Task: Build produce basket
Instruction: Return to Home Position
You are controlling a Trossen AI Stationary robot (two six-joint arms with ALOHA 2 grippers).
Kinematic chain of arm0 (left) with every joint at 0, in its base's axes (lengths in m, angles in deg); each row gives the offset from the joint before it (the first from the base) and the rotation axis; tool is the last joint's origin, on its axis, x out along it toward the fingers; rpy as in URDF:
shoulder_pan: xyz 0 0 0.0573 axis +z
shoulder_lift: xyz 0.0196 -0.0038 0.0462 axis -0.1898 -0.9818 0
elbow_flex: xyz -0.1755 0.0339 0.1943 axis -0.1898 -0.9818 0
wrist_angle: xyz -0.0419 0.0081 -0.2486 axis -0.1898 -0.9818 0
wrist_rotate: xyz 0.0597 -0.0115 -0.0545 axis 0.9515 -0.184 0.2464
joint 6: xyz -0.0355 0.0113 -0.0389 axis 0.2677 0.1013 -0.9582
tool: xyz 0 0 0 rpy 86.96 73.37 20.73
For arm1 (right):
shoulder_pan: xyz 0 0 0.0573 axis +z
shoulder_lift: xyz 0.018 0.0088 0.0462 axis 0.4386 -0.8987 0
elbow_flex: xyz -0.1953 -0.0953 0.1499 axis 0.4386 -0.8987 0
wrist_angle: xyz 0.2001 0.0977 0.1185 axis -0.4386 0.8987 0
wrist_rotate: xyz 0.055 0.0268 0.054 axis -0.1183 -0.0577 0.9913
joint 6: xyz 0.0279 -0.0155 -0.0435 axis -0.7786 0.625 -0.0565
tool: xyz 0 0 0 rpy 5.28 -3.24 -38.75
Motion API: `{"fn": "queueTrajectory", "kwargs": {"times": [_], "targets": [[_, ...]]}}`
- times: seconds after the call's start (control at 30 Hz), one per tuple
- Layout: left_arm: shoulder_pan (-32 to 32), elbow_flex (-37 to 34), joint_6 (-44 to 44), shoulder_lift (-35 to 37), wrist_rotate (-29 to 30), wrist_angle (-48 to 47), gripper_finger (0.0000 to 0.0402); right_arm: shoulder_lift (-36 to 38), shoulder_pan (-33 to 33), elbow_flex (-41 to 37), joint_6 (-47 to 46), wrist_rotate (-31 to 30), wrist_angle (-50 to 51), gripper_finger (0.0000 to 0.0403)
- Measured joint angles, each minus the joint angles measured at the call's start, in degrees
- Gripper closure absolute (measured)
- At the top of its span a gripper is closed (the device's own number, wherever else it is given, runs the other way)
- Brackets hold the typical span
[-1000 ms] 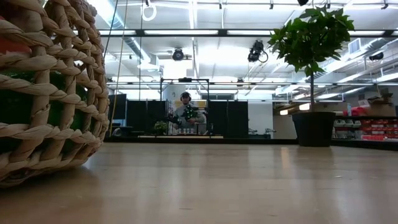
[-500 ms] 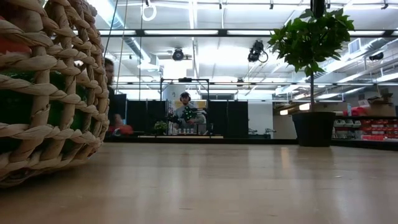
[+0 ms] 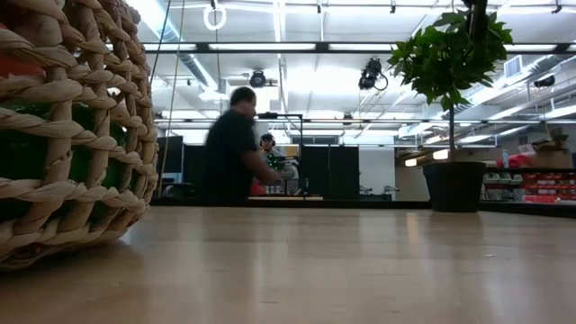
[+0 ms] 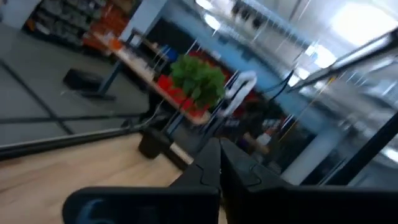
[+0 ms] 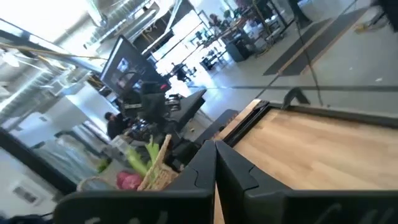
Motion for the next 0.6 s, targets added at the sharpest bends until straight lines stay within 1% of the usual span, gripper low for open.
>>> {"fn": "queueTrajectory", "kwargs": {"times": [0.03, 0.07, 0.1, 0.13, 0.17, 0.23, 0.3, 0.43, 0.6], "targets": [[0.0, -1.5, -0.09, 2.33, 0.03, 0.66, 0.0401, 0.72, 0.0, -0.87, -0.94, 0.54, 0.03, 0.0393], [-0.02, -2.59, -0.16, 3.08, 0.41, 1.19, 0.0401, 1.33, 0.0, -1.77, -2.21, 0.89, -0.02, 0.0395], [0.07, -3.42, -0.21, 2.88, -0.04, 2.58, 0.0401, 1.97, -0.01, -2.62, -3.66, 1.38, -0.08, 0.0397], [-0.02, -3.67, -0.08, 2.84, -1.13, 0.56, 0.0401, 2.51, -0.02, -3.57, -4.97, 2.04, -0.1, 0.0398], [-0.02, -3.89, -0.04, 2.4, -2.7, 0.69, 0.0401, 2.73, 0.05, -4.43, -6.22, 2.55, -0.25, 0.0398], [0.01, -4.92, -0.03, 0.49, -4.14, 5.65, 0.0401, 3.31, 0.18, -5.89, -8.26, 3.58, -1.03, 0.0397], [0.0, -8.11, 0.88, 0.73, -5.18, 7.8, 0.0401, 3.23, 0.24, -7.72, -9.42, 4.21, -3.06, 0.0395], [0.0, -15.89, 1.9, 1.21, -5.52, 23.66, 0.0401, 3.37, 0.24, -9.36, -11.3, 5.11, -5.31, 0.0395], [0.0, -25.99, 4.71, 2.61, -6.12, 40.44, 0.0401, 3.76, 0.89, -9.38, -11.41, 5.61, -7.31, 0.0396]]}}
